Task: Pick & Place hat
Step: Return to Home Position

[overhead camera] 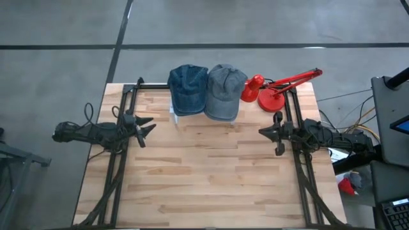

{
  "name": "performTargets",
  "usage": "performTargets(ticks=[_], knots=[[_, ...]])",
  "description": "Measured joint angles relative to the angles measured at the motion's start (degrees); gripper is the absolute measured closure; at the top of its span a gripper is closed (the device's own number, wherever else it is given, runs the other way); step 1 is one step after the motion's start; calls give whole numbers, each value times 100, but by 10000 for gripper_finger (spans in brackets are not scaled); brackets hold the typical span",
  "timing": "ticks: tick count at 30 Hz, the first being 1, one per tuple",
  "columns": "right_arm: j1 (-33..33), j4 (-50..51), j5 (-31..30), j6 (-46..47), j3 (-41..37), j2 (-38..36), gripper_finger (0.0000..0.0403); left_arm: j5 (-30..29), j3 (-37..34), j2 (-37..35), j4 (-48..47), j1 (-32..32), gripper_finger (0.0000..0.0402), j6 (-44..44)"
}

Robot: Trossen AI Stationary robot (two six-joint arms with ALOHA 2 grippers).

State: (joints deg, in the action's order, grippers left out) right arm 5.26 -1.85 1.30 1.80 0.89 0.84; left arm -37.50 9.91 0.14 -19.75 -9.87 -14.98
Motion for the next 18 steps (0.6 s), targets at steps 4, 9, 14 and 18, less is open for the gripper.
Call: performTargets(ticks=[4,9,14,18], knots=[[0,2,-1,-51,0,0,374,-8,-79,0,-24,-6,220,-69],[0,1,0,-53,0,0,374,6,-328,-2,-33,-5,220,-605],[0,2,3,16,0,2,374,23,-356,-1,11,-4,221,-1476],[0,2,3,13,0,2,374,20,-330,0,-38,-4,220,-1710]])
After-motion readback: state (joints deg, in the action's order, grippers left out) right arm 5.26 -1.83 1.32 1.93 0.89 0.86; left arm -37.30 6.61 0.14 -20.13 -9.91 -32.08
